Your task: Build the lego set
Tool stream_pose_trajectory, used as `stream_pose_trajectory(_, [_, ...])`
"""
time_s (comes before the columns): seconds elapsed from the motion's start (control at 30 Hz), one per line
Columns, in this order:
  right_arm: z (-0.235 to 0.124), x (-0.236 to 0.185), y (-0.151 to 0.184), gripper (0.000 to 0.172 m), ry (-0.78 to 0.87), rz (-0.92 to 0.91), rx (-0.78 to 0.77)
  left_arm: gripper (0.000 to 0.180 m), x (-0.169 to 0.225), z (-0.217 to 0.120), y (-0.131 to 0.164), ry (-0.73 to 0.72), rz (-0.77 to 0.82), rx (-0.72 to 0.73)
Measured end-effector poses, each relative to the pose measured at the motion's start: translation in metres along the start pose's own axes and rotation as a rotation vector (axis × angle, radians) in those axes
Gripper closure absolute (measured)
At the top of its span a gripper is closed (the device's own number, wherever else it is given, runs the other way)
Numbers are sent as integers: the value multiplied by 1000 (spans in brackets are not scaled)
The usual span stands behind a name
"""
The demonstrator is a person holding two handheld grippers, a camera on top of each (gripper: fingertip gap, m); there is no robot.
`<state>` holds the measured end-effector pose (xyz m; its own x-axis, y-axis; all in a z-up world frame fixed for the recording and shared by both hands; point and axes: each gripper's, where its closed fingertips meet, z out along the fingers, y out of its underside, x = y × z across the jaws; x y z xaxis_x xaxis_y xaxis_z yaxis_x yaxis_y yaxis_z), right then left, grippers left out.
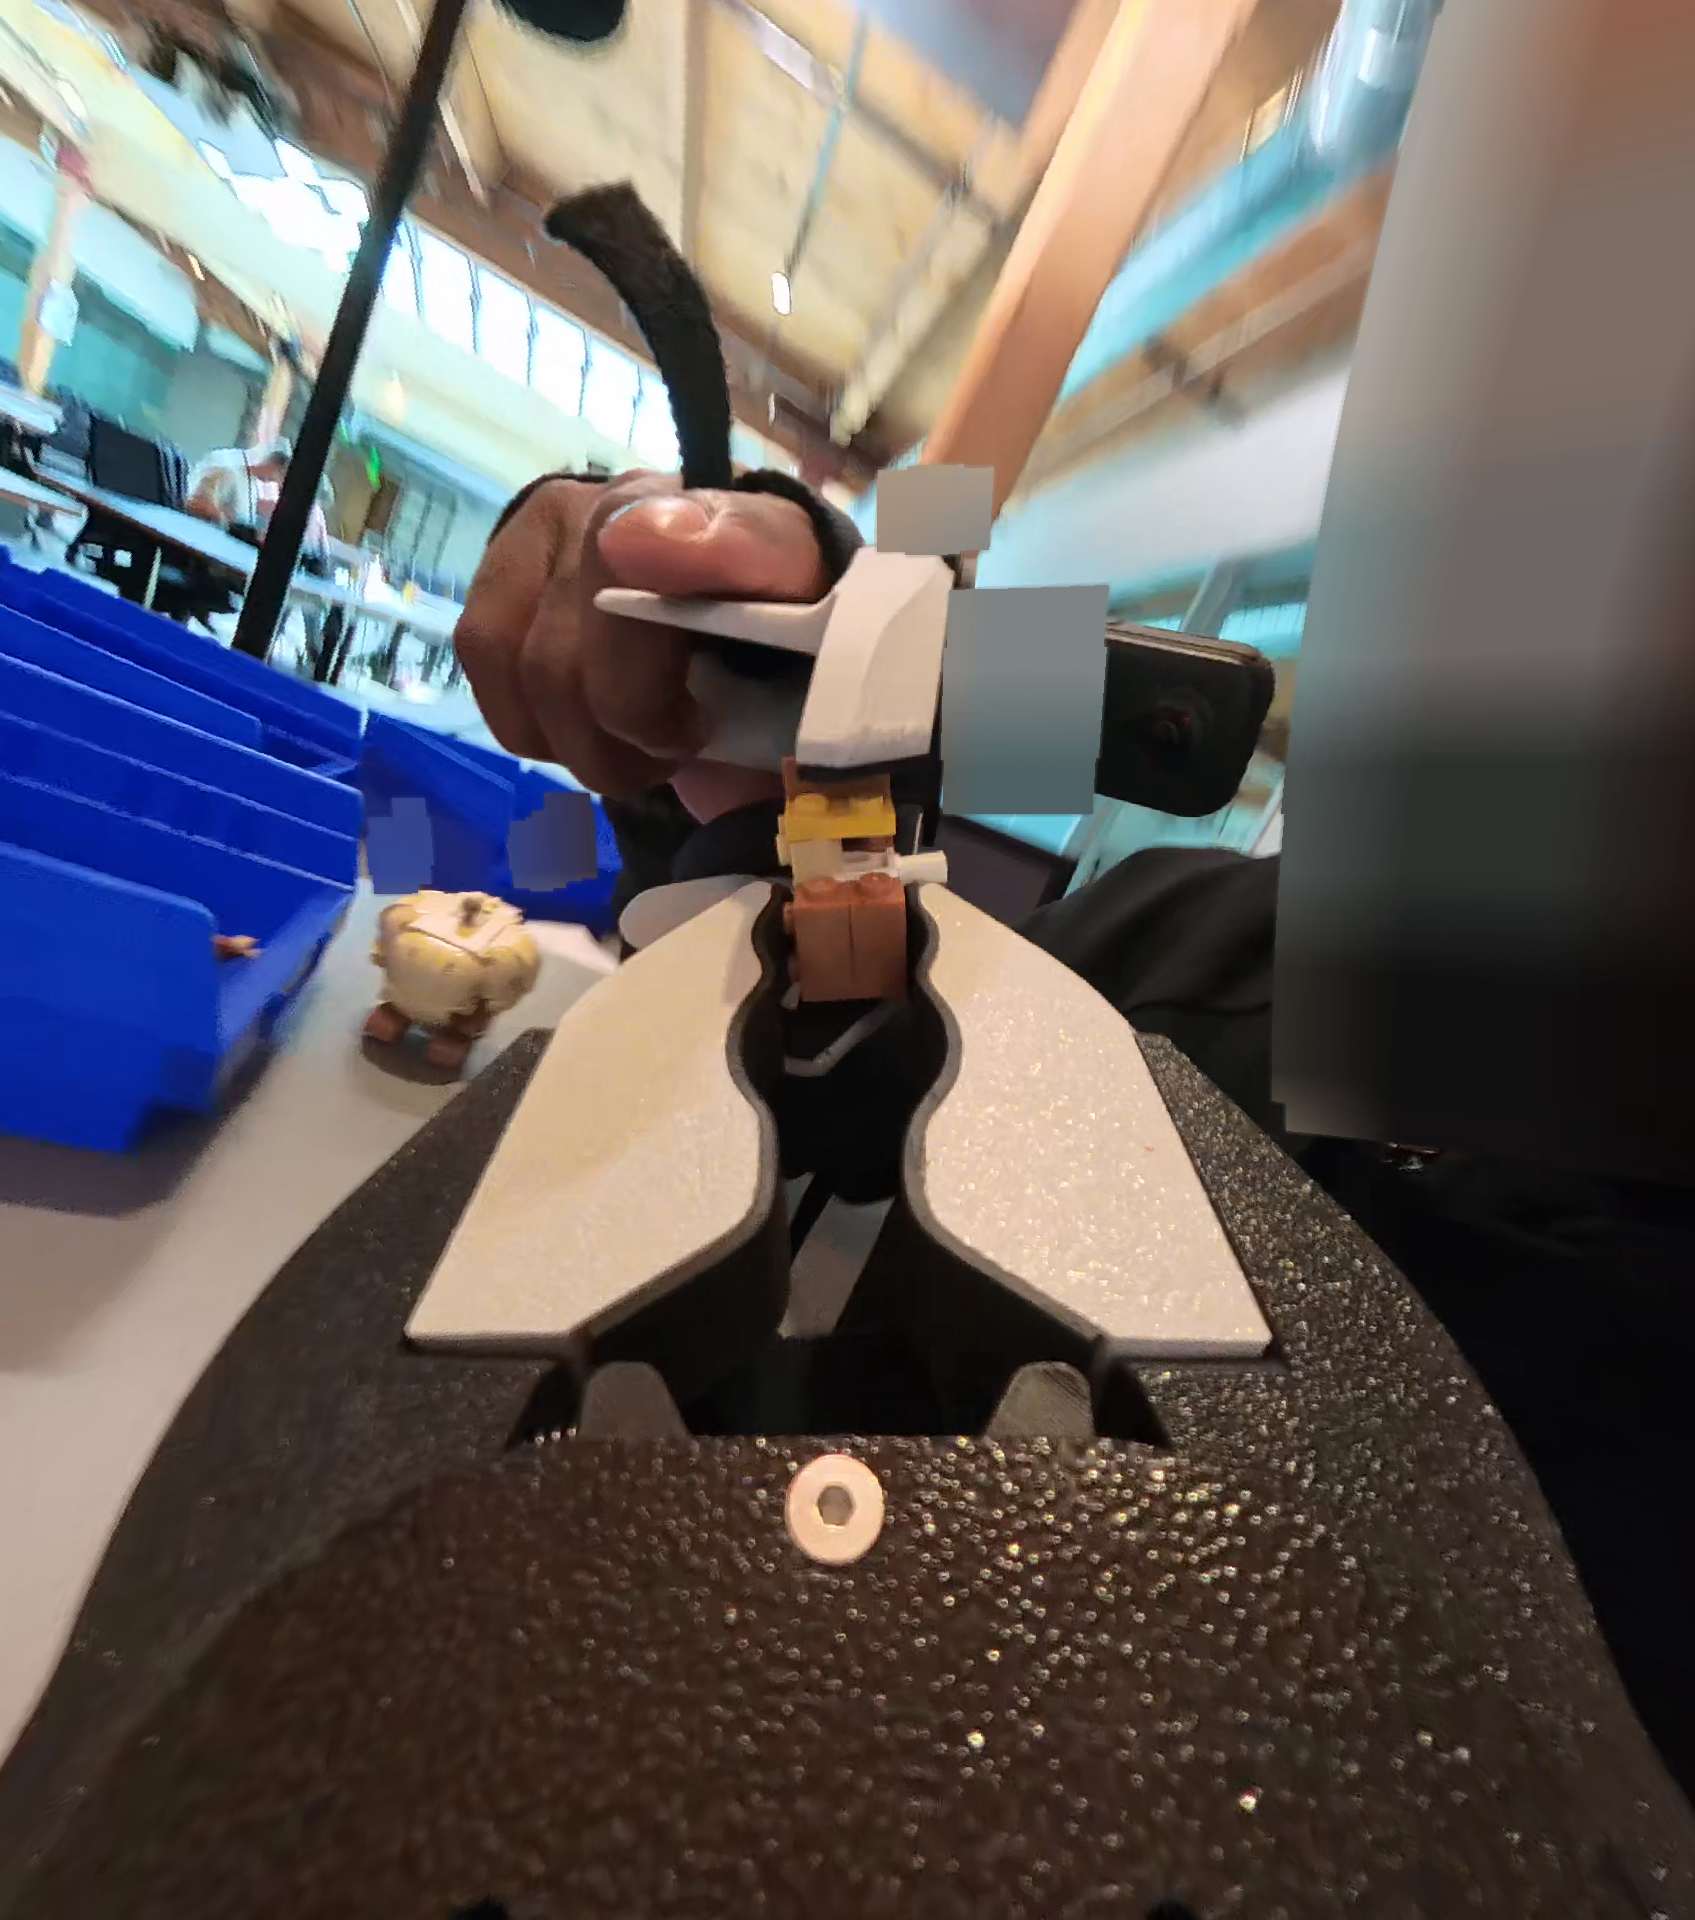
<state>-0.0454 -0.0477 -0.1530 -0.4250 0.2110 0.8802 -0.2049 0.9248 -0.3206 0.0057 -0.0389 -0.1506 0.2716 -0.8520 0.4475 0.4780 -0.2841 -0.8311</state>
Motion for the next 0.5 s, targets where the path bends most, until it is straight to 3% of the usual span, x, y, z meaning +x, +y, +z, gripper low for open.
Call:
stream_pose_trajectory(0.17, [6,-21,-16,130,-169,34,8,161,15,-7,13,53,-56,190])
stream_pose_trajectory(0.5, [7,-19,-40,124,-325,-56,-162,161,54,1,0,196,-96,416])
